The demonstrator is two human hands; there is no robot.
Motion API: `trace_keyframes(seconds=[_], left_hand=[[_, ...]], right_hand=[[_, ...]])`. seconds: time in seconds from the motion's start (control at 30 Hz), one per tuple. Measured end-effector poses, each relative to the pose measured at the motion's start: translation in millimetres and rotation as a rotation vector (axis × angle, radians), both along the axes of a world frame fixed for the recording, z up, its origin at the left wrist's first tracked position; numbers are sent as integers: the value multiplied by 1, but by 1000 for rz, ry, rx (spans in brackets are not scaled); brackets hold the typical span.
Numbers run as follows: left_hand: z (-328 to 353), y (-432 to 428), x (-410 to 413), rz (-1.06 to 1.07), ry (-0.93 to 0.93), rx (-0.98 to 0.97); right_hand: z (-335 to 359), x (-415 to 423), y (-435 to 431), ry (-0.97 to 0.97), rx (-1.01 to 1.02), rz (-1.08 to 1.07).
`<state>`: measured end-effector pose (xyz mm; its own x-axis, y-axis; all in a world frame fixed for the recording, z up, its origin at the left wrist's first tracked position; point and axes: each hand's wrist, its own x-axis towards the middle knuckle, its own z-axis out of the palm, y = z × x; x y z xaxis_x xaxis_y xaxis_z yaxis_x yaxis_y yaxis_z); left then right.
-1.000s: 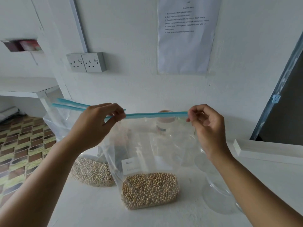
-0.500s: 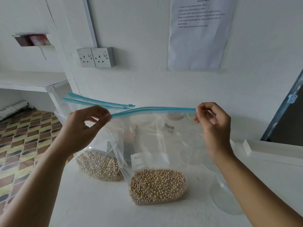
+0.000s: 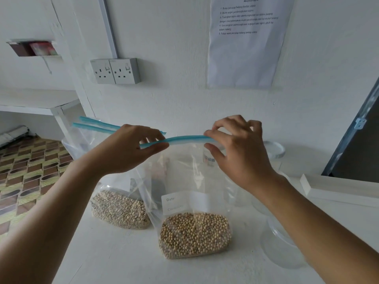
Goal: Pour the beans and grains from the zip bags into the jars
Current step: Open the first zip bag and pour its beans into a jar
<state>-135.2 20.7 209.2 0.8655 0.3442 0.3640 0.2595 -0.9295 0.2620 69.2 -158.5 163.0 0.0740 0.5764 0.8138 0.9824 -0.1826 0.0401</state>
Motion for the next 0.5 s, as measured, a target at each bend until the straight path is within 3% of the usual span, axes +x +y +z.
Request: trace_keyframes(seconds=[0.27,0.5], left_hand=[[23,6,28,-207,219,-218],[35,6,32,-288,149,-397]], right_hand=[[0,-2,18,211,-51,209],[11,4,30,207,28,197]])
